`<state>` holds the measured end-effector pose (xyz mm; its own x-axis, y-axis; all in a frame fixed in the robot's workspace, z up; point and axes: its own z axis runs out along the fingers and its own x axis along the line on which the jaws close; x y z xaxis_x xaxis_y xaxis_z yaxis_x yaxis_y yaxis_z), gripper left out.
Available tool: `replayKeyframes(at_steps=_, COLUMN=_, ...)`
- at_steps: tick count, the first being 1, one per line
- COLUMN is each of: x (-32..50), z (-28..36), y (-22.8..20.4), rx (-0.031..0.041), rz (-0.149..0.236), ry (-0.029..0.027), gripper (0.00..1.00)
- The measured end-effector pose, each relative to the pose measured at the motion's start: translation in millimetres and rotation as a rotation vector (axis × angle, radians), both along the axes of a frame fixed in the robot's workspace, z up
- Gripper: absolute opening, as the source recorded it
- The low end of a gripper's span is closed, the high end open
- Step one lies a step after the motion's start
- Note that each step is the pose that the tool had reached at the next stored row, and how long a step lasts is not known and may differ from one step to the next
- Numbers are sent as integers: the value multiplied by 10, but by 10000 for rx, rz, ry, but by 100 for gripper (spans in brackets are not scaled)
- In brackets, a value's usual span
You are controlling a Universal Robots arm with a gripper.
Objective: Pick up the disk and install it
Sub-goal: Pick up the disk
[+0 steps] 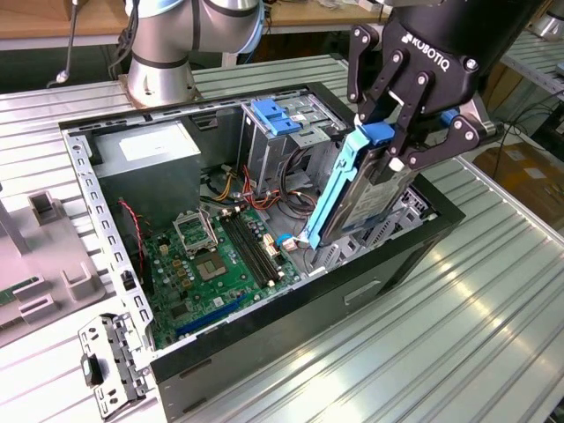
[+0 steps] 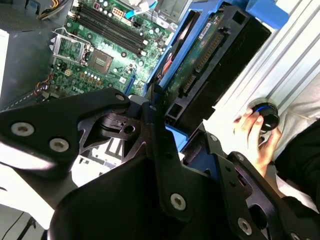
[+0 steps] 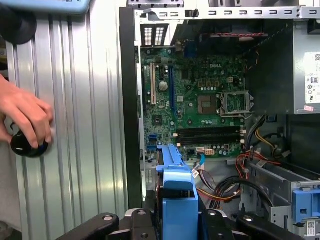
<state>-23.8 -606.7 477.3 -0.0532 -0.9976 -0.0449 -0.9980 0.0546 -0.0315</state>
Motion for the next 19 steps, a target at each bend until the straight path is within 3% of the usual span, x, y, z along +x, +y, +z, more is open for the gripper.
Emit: replayKeyframes(at_steps=19, x=244, z=-1, y=0, rx=0, rz=0, ry=1, gripper=37)
